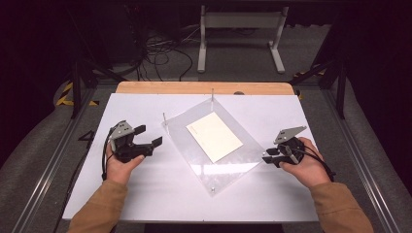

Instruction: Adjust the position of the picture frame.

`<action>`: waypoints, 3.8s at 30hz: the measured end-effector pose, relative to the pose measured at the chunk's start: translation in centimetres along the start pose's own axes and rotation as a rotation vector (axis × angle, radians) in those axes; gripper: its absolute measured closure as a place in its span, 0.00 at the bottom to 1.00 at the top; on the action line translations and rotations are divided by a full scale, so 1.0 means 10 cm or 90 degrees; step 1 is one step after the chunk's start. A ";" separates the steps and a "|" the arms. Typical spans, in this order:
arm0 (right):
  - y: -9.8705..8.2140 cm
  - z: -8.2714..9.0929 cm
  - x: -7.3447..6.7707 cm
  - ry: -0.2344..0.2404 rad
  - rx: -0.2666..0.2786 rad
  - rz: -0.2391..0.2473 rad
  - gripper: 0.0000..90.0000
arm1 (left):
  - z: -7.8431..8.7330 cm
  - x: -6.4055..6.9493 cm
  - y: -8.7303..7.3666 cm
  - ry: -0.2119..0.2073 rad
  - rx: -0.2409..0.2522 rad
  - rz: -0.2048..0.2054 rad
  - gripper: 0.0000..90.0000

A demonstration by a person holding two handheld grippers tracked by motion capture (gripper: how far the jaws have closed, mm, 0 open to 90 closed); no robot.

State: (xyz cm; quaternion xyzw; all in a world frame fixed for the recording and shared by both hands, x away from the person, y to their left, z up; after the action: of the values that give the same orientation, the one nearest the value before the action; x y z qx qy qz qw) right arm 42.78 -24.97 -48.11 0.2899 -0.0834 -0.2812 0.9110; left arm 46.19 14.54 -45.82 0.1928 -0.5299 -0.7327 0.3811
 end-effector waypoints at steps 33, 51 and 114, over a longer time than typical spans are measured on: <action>-0.04 -0.29 0.24 0.018 -0.164 0.011 0.92 | 0.40 0.24 -0.20 0.007 0.008 -0.028 0.04; 0.05 -0.21 0.01 0.055 -0.152 0.063 0.87 | 0.30 0.19 -0.24 0.000 -0.003 -0.011 0.04; 0.93 -0.35 -0.09 0.046 0.176 0.053 0.72 | 0.47 0.08 -0.38 0.036 -0.017 0.020 0.05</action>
State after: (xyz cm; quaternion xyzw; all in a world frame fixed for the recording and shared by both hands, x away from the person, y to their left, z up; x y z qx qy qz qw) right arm 47.45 -16.49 -45.59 0.4190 -0.1007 -0.2180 0.8757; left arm 41.10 17.41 -47.53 0.2000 -0.5118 -0.7281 0.4099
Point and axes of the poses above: each handheld gripper's, and its own axes: z roughly backward along the jaws, y roughly out of its top, x roughly to its right, the point moved 10 cm from there along -z, roughly forward along the jaws, and after that the axes turned 4 degrees about y, right-handed, at the moved point
